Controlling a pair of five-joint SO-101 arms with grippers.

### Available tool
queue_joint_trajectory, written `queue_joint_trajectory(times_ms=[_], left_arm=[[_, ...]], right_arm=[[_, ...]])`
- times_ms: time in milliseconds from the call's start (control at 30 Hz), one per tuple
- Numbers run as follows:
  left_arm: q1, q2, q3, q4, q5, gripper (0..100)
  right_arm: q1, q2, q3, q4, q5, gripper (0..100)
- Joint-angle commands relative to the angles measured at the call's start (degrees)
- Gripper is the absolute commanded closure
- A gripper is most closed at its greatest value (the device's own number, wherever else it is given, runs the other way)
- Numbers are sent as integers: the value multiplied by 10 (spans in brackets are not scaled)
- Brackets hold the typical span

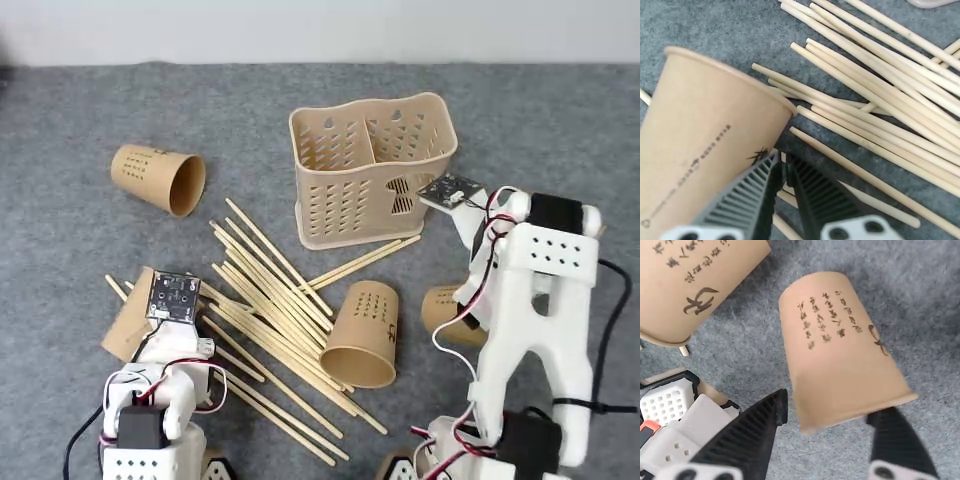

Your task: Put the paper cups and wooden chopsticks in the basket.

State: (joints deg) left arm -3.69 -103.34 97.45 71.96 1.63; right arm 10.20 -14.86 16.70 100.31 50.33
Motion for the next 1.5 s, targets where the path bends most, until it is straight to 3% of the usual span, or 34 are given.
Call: queue_joint_trajectory(times_ms=[0,367,633,933,1167,1300,1467], left_arm=[[0,-9,-10,3,6,986],[0,-9,-10,3,6,986],[0,-9,-10,3,6,986],[0,-9,-10,3,6,986],[0,-9,-10,3,6,986],[0,-9,-10,3,6,986],[0,-9,-10,3,6,986]], right_arm=[[-23,-43,-28,26,3,696],[-189,-56,-28,25,-126,696],[-204,-61,-28,26,-149,696],[-105,-135,-32,24,-146,696],[78,-182,-89,-5,-150,696],[154,-181,-51,-80,-154,695],[188,-181,73,-250,-193,695]])
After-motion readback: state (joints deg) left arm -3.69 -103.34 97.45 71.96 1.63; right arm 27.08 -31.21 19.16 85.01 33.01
